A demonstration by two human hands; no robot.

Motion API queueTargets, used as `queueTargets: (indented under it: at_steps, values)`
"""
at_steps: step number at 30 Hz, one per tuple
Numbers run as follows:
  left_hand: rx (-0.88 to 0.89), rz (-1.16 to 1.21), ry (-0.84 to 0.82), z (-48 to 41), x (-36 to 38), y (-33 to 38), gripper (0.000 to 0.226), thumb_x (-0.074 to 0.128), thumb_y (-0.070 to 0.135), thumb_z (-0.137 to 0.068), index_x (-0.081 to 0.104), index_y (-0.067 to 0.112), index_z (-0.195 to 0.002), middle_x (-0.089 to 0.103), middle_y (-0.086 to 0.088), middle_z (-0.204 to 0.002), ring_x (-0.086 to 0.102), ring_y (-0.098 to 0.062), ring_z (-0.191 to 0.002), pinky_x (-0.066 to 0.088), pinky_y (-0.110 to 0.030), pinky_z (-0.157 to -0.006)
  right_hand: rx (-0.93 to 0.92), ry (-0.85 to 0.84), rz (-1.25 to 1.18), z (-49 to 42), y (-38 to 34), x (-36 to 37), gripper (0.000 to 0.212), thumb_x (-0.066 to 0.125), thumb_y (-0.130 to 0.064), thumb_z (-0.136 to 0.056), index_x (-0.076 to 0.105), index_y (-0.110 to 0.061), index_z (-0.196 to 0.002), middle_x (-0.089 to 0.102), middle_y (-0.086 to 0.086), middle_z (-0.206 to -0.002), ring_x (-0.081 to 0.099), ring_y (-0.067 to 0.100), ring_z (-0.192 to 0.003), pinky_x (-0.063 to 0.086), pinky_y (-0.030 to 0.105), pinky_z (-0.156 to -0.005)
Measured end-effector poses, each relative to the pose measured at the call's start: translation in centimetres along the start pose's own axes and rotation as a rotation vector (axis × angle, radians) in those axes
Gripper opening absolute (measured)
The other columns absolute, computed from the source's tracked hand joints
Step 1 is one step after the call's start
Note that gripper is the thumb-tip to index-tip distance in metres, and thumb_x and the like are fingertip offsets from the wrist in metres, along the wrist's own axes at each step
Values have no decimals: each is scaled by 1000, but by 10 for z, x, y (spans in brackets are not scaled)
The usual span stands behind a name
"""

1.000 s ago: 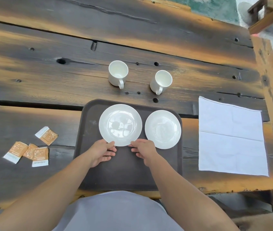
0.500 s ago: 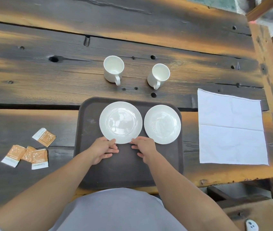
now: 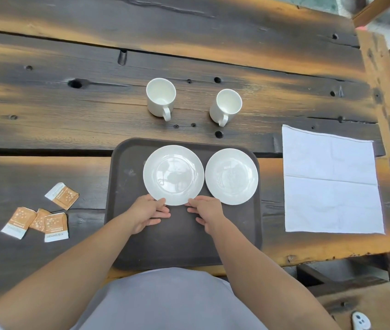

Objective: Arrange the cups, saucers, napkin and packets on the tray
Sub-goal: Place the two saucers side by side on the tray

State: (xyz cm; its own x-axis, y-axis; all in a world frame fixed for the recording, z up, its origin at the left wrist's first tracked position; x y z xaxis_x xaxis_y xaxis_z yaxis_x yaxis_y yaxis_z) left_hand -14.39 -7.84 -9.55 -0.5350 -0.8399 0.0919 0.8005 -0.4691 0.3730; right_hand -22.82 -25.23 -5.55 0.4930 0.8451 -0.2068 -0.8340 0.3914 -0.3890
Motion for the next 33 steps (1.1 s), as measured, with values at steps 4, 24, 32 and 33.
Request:
queueTargets:
  at_steps: [4, 24, 32, 33]
  values:
    - [12, -3, 2, 1, 1, 0, 14, 55, 25, -101, 60, 17, -113, 73, -10, -106, 74, -17, -93, 54, -38, -93, 2, -2, 5, 0, 0, -1, 7, 68, -18, -88, 68, -21, -82, 77, -6, -86, 65, 5, -73, 41, 26, -63]
    - [62, -75, 114, 9, -6, 0, 18, 61, 22, -98, 62, 6, -104, 76, -9, -95, 76, -15, -83, 58, -32, -82, 34, -75, 196, 9, 5, -31, 11, 63, -23, -89, 67, -21, -99, 77, -6, -96, 66, 14, -86, 50, 32, -83]
    - [28, -54, 168, 22, 7, -6, 14, 62, 19, -97, 61, 6, -102, 74, -12, -95, 75, -19, -84, 57, -36, -86, 22, -104, 243, 12, 4, -35, 14, 59, -23, -91, 66, -20, -103, 76, -4, -100, 63, 15, -85, 49, 31, -82]
    - [12, -46, 154, 23, 11, -9, 14, 63, 19, -97, 61, 6, -103, 74, -13, -97, 75, -21, -86, 58, -35, -84, 19, -107, 245, 11, 4, -35, 15, 59, -23, -91, 66, -20, -104, 76, -5, -99, 63, 15, -85, 49, 30, -80]
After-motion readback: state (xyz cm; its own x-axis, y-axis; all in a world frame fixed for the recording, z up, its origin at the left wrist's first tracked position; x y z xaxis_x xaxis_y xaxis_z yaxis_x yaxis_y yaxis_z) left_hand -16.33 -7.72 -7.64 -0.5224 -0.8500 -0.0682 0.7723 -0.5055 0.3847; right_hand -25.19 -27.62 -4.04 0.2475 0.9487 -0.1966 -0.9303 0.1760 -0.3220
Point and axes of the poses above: each hand's wrist, its own z-axis away from the middle knuckle, its own x-axis out of the palm, y = z × x, the point moved 9 cm from there along -z, towards the middle knuckle
